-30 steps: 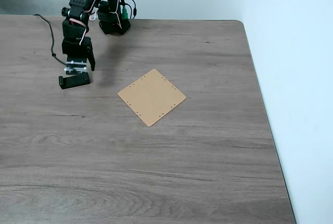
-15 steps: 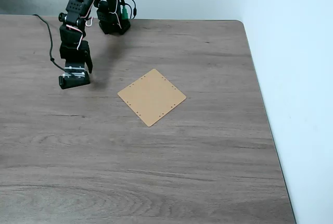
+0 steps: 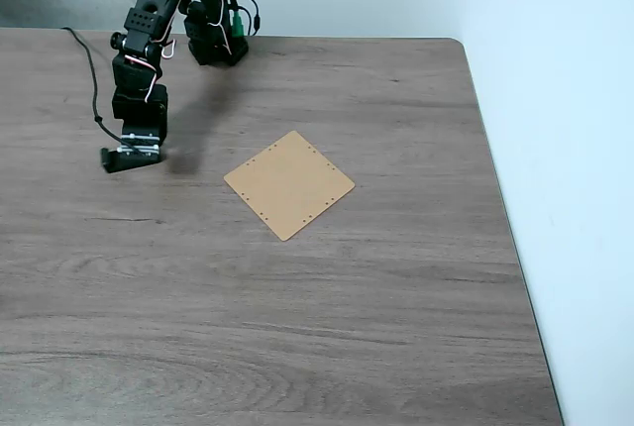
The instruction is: Grasp a black block and then place it on the board.
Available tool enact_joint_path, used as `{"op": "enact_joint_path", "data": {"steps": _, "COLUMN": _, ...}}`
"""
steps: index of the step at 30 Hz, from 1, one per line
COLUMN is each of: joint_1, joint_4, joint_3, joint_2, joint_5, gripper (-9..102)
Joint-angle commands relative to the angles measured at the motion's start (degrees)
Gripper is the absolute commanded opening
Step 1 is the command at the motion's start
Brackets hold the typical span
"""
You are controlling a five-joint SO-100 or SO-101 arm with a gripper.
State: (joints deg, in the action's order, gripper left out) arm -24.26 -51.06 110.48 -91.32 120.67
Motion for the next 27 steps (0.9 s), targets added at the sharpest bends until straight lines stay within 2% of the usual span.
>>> {"op": "enact_joint_path", "data": {"steps": 1, "joint_1": -0.1, "joint_4": 1.4, "joint_3": -0.5, "joint_2": -1.4, "joint_5": 0.0, "gripper": 0}}
{"op": "enact_joint_path", "data": {"steps": 18, "joint_1": 1.6, "joint_4": -2.5, "joint_3": -2.7, "joint_2": -3.2, "joint_5": -3.4, "gripper": 0}}
{"op": "enact_joint_path", "data": {"steps": 27, "joint_1": 7.0, "joint_4": -6.4, "joint_3": -8.7, "joint_2": -10.9, "joint_5": -16.4, "gripper": 0}}
